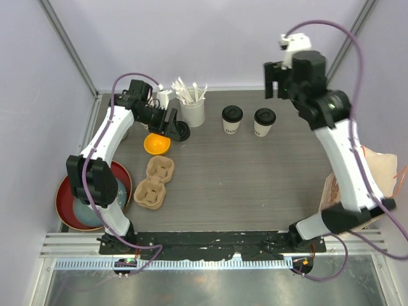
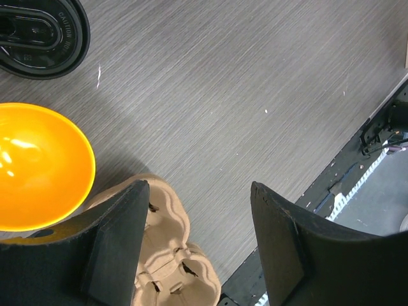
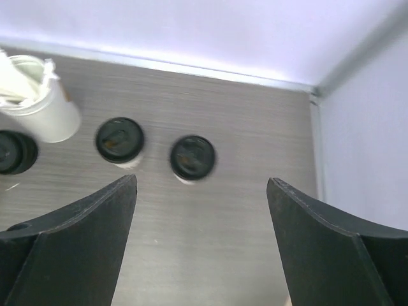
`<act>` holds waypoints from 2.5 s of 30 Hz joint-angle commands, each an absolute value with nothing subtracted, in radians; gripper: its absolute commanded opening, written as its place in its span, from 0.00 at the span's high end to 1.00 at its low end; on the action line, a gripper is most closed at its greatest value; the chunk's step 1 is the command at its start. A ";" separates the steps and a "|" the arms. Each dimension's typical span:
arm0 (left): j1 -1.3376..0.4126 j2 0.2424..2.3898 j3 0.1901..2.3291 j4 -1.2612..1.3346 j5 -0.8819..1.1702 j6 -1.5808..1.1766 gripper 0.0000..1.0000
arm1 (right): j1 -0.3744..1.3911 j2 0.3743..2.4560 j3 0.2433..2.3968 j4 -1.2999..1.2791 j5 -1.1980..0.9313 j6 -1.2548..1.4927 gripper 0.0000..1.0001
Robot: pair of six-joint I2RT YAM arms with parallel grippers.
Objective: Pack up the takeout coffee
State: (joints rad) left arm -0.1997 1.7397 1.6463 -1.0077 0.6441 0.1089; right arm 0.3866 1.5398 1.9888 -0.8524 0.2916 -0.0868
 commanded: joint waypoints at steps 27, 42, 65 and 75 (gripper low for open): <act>-0.198 1.575 1.672 -1.146 0.416 0.202 0.32 | 0.029 1.083 1.620 -1.431 0.777 0.059 0.08; -0.198 1.543 1.666 -1.154 0.420 0.216 0.32 | 0.032 1.057 1.641 -1.385 0.712 0.005 0.99; -0.190 1.539 1.646 -1.173 0.364 0.262 0.31 | 0.469 1.130 1.687 -0.999 -0.181 -0.234 0.99; -0.149 1.545 1.628 -1.190 0.328 0.279 0.31 | 0.699 1.287 1.666 -0.891 -0.256 -0.575 0.99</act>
